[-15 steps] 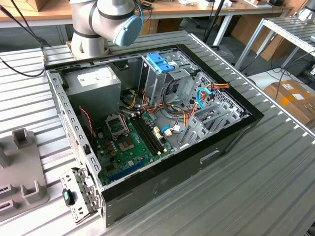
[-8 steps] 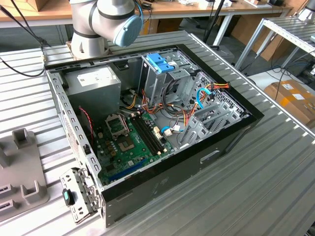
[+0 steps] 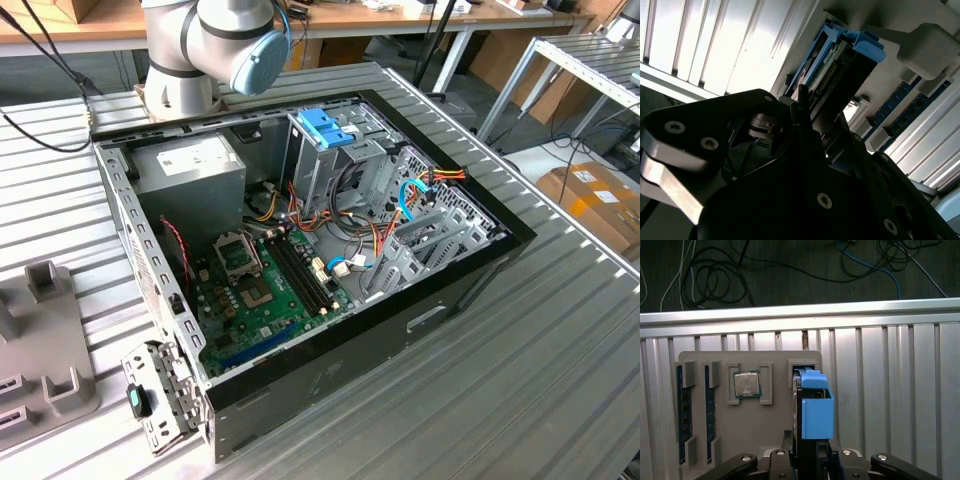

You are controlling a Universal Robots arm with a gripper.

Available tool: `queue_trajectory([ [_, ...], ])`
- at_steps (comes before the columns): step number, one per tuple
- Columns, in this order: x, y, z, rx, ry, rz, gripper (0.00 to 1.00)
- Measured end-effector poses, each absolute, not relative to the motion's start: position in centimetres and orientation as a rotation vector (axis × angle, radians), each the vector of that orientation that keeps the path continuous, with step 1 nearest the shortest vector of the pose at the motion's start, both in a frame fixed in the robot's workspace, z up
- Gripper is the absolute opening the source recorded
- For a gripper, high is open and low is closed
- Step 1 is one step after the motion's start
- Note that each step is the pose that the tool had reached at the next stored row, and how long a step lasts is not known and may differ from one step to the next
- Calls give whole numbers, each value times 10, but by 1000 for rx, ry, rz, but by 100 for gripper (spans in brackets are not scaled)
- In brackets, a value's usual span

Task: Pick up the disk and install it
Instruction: 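Pick up the disk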

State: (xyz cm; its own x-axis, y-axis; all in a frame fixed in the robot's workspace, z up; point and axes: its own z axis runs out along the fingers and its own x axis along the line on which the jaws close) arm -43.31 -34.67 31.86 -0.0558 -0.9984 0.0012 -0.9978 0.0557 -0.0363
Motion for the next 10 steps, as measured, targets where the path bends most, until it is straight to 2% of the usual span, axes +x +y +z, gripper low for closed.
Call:
queue_trajectory([
  [10,-433,-347,320,-2142,2265,-42,35],
])
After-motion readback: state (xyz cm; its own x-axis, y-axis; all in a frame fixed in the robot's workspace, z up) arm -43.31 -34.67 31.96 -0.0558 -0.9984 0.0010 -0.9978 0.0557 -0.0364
